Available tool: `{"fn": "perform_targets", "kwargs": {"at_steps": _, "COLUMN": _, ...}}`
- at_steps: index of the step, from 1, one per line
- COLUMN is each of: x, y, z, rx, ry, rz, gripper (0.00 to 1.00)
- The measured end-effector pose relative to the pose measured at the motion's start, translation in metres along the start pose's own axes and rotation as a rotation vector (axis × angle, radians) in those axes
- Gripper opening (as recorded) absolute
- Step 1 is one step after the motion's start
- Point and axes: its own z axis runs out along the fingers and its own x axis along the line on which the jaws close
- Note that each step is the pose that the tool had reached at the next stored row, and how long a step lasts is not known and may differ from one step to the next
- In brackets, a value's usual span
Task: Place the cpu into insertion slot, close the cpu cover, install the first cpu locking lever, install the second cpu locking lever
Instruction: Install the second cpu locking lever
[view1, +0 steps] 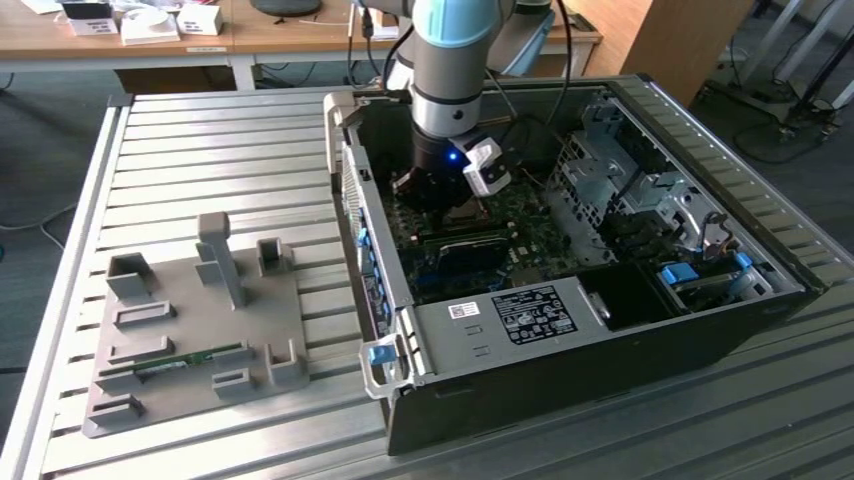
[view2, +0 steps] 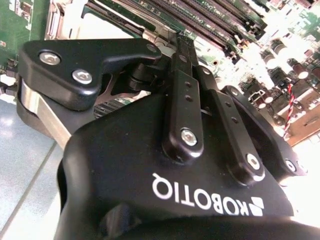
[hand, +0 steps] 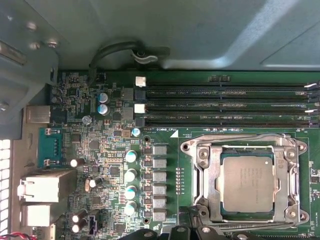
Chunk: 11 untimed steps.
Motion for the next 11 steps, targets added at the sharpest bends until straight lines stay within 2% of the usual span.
{"fn": "perform_targets", "kwargs": {"at_steps": 5, "x": 0.0004, "y": 0.0000, "z": 0.0010, "rx": -0.0001, "ry": -0.0010, "rz": 0.000, "gripper": 0.11}}
{"fn": "perform_targets", "kwargs": {"at_steps": 7, "x": 0.0006, "y": -0.0003, "z": 0.0001, "rx": 0.0012, "ry": 0.0000, "rz": 0.000, "gripper": 0.11}}
{"fn": "perform_targets", "kwargs": {"at_steps": 11, "x": -0.0001, "y": 0.0004, "z": -0.0032, "rx": -0.0020, "ry": -0.0023, "rz": 0.000, "gripper": 0.11}}
